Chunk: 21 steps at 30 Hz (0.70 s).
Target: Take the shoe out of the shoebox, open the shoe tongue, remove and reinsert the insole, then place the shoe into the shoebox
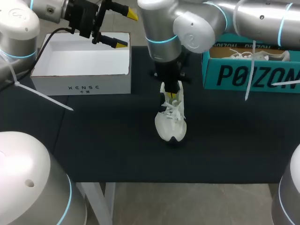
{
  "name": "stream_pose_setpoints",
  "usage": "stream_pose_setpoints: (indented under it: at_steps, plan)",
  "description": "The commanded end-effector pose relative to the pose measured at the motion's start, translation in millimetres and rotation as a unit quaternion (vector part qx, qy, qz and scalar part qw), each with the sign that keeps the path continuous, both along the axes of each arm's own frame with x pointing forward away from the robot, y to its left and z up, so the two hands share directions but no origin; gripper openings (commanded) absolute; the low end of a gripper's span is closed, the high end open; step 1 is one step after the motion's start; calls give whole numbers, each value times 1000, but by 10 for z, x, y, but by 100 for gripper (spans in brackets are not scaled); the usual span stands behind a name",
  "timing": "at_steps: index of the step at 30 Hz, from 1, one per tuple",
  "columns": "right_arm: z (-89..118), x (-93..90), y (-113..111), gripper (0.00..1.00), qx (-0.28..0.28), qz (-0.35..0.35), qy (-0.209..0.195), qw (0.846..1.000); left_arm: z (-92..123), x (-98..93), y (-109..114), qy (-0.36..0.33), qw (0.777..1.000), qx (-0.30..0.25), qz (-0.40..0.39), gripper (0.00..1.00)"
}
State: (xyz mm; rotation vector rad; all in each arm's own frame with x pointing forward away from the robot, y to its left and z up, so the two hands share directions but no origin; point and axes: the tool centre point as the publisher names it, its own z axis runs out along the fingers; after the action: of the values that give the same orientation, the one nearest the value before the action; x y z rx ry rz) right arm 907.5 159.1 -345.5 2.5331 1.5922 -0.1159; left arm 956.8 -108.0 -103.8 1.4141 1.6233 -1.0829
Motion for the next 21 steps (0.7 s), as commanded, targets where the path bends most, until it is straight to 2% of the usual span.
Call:
stream_pose_setpoints:
  at_steps: [1, 6, 14, 16, 19, 21]
  plan:
    - [-108, 81, -11, 0, -5, -3, 18, 1000, 7, 5, 4, 0, 1000, 2, -1, 100]
    - [-216, 113, -108, 0, 12, -2, 22, 1000, 7, 5, 4, 0, 1000, 2, -1, 100]
    - [-272, 169, -121, 0, 23, 0, 29, 999, 7, 5, 4, 0, 1000, 2, -1, 100]
    - [-151, 141, -92, 0, 31, 6, 3, 1000, 7, 5, 4, 0, 1000, 2, -1, 100]
    - [86, 131, -30, 0, 23, 21, -14, 999, 7, 5, 4, 0, 1000, 2, -1, 100]
    - [161, 168, -18, 0, 40, 38, -2, 998, 7, 5, 4, 0, 1000, 2, -1, 100]
